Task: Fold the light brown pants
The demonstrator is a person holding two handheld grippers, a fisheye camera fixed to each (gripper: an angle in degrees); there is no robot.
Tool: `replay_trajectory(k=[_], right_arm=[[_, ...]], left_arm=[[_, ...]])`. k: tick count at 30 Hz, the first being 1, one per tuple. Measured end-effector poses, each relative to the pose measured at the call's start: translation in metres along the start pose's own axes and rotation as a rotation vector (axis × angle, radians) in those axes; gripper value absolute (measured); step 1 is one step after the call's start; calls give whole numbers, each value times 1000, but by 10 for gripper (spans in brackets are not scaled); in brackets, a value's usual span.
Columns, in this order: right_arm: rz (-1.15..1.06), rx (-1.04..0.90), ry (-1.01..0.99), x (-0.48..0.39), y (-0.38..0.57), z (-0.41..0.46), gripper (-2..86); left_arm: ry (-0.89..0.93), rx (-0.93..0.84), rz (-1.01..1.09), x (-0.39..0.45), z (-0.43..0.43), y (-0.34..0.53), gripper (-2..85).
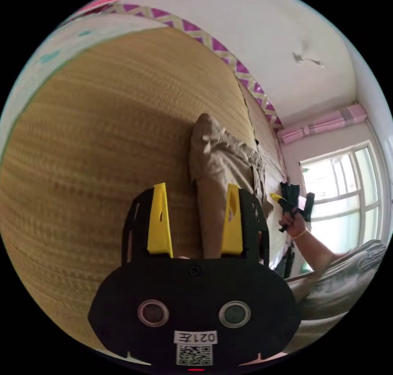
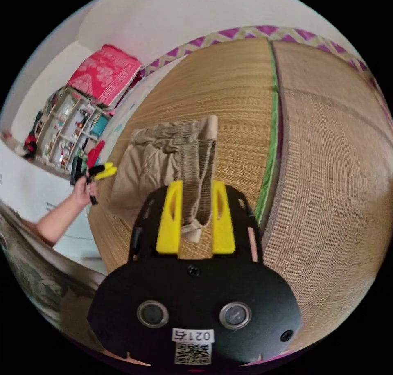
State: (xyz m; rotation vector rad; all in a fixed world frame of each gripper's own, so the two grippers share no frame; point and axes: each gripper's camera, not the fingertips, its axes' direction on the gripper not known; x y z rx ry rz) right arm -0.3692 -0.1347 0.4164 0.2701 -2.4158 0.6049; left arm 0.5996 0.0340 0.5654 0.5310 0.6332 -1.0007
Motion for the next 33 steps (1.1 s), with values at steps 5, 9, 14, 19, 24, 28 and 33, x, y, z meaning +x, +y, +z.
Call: replay_trajectory(k=[5, 9, 14, 19, 24, 28, 33], right_arm=[[125, -217, -401, 77, -12, 65, 132], [193, -258, -399, 95, -24, 96, 85], [131, -281, -344, 69, -76, 114, 63], [-39, -268, -241, -38, -189, 159, 61], [-232, -207, -156, -171, -270, 195, 94], [-248, -200, -196, -193, -269, 188, 77], [-307, -218, -237, -136, -178, 125, 7]], left_arm=[[326, -157, -110, -58, 33, 28, 151], [317, -334, -114, -65, 69, 21, 74], [314, -161, -169, -83, 18, 5, 43], [243, 33, -206, -115, -59, -18, 43], [97, 188, -362, -173, -140, -19, 90], [151, 129, -435, -202, -157, 11, 132], [160, 140, -234, -156, -187, 74, 25]])
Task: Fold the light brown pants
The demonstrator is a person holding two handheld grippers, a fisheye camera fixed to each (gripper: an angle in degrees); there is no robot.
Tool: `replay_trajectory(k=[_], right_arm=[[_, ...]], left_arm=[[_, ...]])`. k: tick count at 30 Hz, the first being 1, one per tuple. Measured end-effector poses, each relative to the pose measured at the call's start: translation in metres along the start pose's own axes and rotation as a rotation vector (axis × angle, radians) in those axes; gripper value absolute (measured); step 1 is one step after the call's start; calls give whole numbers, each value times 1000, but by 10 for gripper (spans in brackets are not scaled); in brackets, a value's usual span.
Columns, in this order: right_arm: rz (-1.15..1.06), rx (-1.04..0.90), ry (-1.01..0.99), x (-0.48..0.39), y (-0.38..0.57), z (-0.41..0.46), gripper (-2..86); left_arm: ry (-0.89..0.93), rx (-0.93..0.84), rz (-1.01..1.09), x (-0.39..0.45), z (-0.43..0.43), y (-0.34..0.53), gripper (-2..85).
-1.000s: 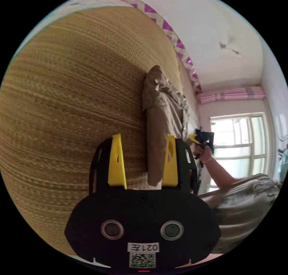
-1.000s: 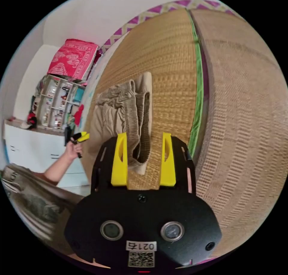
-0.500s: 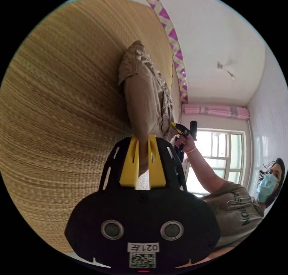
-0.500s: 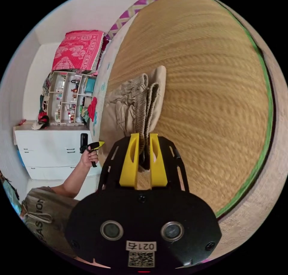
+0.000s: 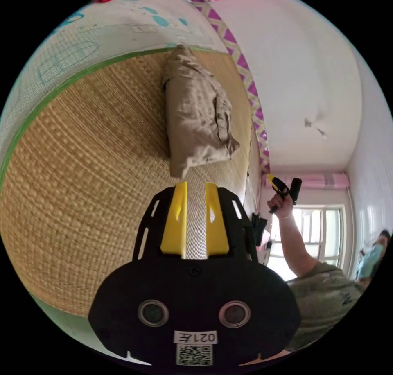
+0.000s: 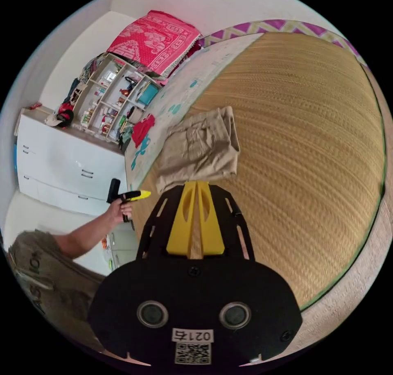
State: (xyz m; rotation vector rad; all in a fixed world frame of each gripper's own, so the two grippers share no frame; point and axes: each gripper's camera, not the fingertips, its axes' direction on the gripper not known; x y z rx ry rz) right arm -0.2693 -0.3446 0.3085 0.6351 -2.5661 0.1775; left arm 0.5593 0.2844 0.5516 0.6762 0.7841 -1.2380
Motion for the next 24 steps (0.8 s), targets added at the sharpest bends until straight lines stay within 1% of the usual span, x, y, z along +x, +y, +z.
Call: replay_trajectory(k=[1, 2, 3, 4, 5, 6, 7, 8, 9, 10, 12, 16, 20, 22, 24], right_arm=[[13, -8, 3, 6, 39, -15, 1], [23, -11, 0, 8, 59, -24, -1], [44, -3, 2, 13, 99, -44, -3], [73, 12, 25, 17, 138, -67, -4], [90, 22, 42, 18, 157, -79, -5], [125, 53, 86, 19, 195, -108, -5], [154, 91, 140, 19, 232, -138, -6], [172, 110, 173, 19, 251, -153, -6], [216, 146, 247, 19, 288, -185, -6], [257, 186, 320, 21, 326, -217, -6], [320, 243, 394, 27, 380, -262, -6], [471, 276, 474, 69, 476, -340, -6], [536, 333, 518, 120, 521, -399, -4], [572, 427, 563, 158, 542, -447, 0], [605, 490, 562, 191, 556, -483, 7]], left_arm=[[9, -26, 36, 9, 2, 7, 8], [22, -91, 100, 27, 11, 22, 1], [38, -170, 177, 49, 25, 34, -4], [43, -209, 219, 61, 32, 40, -6], [42, -287, 309, 88, 49, 50, -7], [36, -355, 408, 117, 66, 60, -8], [36, -387, 459, 132, 75, 64, -9], [35, -443, 553, 163, 94, 72, -9], [35, -480, 634, 192, 111, 79, -9], [39, -492, 673, 207, 119, 83, -9], [61, -501, 800, 263, 147, 99, -9], [47, -497, 887, 336, 183, 131, -10], [-78, -511, 941, 421, 218, 179, -10], [-133, -542, 946, 454, 233, 200, -10], [-178, -561, 942, 495, 249, 224, -10]])
